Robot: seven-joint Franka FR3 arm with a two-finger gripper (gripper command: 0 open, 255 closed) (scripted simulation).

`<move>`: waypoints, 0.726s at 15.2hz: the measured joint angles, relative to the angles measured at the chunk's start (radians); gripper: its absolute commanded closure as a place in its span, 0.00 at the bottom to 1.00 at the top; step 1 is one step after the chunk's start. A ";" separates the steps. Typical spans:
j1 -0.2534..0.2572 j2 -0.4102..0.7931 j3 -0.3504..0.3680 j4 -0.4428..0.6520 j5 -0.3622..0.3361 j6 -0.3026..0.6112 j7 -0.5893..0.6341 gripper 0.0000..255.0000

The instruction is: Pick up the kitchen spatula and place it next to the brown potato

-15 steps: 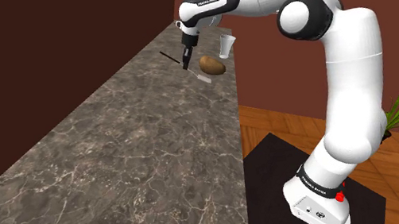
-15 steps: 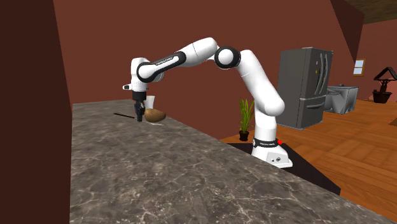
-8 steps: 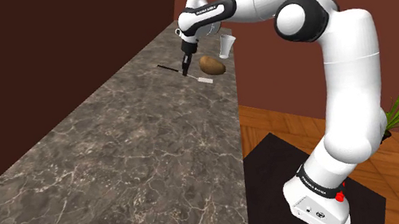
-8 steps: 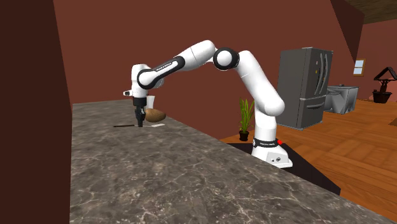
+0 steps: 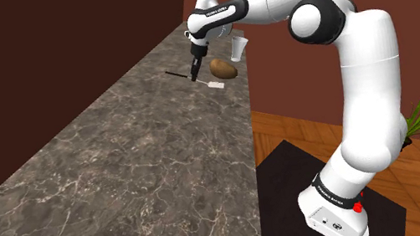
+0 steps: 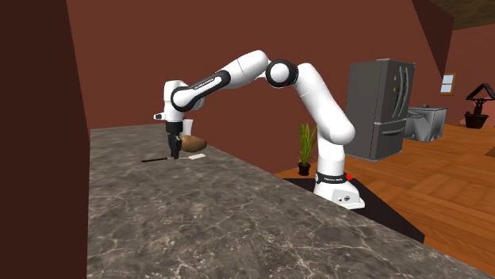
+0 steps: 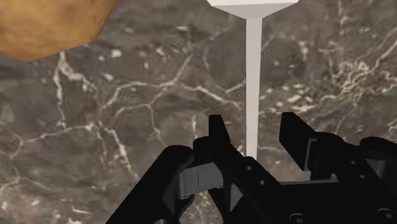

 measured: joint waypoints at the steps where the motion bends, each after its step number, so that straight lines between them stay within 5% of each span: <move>1: 0.000 0.000 0.000 0.000 0.000 0.000 0.000 0.00; 11: -0.002 -0.046 -0.003 0.050 -0.004 -0.094 0.003 0.00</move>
